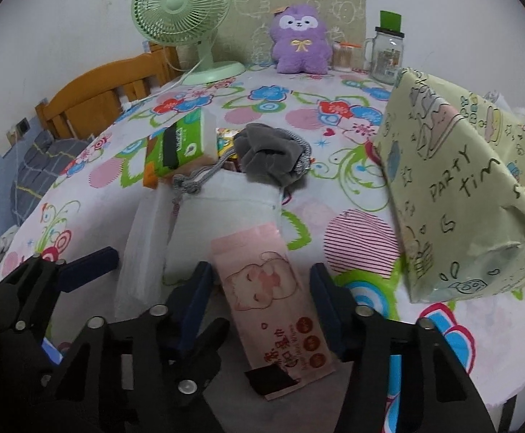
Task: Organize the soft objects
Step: 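Grasp the pink baby-print packet with the right tool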
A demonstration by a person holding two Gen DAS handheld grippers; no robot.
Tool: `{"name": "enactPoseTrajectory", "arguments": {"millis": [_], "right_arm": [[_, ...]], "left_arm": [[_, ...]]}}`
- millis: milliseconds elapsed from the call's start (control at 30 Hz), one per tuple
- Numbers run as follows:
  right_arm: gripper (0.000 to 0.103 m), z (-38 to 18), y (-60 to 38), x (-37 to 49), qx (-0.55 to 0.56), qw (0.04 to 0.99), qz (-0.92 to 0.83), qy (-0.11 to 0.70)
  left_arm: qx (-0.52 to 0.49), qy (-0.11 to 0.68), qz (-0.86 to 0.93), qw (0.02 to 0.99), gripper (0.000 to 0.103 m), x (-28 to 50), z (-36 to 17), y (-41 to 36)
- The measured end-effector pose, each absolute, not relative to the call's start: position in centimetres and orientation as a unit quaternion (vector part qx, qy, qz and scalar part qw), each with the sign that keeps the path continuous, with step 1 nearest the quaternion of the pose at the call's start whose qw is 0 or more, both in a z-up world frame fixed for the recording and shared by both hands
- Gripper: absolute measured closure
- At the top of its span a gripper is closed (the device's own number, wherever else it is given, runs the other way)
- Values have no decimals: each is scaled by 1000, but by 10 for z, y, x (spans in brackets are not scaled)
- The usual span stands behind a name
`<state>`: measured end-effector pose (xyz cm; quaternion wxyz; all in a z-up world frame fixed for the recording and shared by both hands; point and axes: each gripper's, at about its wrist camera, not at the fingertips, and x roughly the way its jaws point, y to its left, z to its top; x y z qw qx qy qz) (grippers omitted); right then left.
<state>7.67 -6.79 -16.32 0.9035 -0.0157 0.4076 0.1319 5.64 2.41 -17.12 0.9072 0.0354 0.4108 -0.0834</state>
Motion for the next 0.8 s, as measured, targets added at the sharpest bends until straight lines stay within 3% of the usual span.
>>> {"name": "enactPoseTrajectory", "arguments": {"millis": [300, 633, 800], "right_arm": [[59, -161, -69, 76, -15, 902, 139, 408], [59, -147, -68, 77, -16, 912, 134, 388], [59, -143, -63, 85, -16, 913, 135, 384]], "left_arm": [[36, 409, -76, 909, 6, 58, -169, 25], [28, 397, -61, 915, 7, 64, -156, 32], [28, 403, -57, 913, 12, 71, -159, 38]]}}
